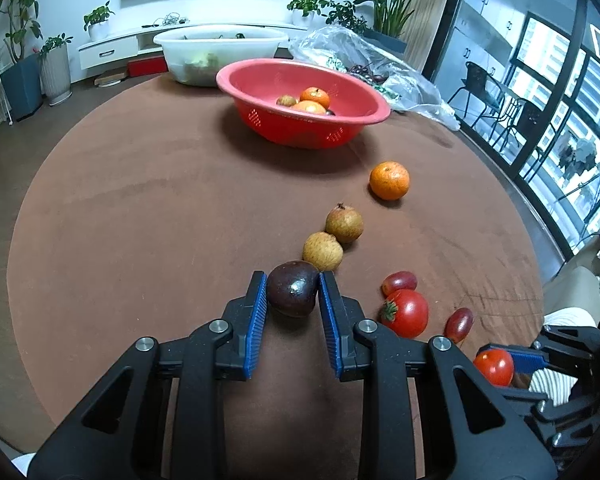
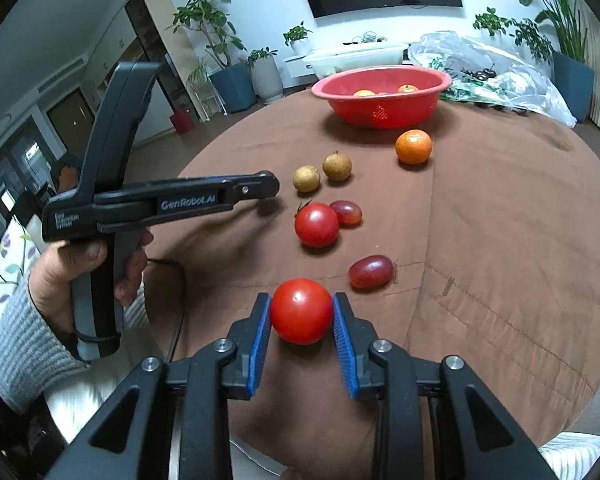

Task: Organize fruits
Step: 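Release the tomato into the red bowl with right tool while left releases the plum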

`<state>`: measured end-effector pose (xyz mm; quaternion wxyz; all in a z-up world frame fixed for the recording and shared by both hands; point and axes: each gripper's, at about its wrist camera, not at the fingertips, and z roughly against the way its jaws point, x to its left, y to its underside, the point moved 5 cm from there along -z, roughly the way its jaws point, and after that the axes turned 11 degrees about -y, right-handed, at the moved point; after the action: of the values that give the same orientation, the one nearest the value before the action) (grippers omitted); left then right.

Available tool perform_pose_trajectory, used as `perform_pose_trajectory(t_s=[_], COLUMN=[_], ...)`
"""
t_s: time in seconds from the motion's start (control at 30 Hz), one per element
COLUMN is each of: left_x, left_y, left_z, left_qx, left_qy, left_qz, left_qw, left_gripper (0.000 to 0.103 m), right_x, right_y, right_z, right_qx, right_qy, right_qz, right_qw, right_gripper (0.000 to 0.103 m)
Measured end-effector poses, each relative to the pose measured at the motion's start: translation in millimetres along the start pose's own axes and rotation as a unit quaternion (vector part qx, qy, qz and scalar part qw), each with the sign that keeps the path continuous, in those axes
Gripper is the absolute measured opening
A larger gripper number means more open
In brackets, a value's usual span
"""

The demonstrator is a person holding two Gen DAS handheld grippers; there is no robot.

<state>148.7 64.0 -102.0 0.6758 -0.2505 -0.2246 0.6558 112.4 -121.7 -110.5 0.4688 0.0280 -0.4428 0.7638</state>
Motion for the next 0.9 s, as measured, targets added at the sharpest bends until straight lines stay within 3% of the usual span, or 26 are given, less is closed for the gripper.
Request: perform_pose_trajectory(t_s=[0.37, 0.9], left_x=[-2, 2], left_y=[-28, -74], left_z=[12, -1], left_qx=[-0.019, -0.028], left_qy=[0.017, 0.025], left_qz=[0.006, 0.009], left_qw=[0.9997, 0.9993], left_gripper=[0.024, 0.024], right_x=[-20, -56], right_y=[-42, -112], right_z=[13, 12], right_qx=[-0.039, -0.087], right_qy=[-0.01, -0.01], right_qz=[-0.024, -0.047], right_qw=[0.999, 0.995], right_gripper=[0.033, 0.033])
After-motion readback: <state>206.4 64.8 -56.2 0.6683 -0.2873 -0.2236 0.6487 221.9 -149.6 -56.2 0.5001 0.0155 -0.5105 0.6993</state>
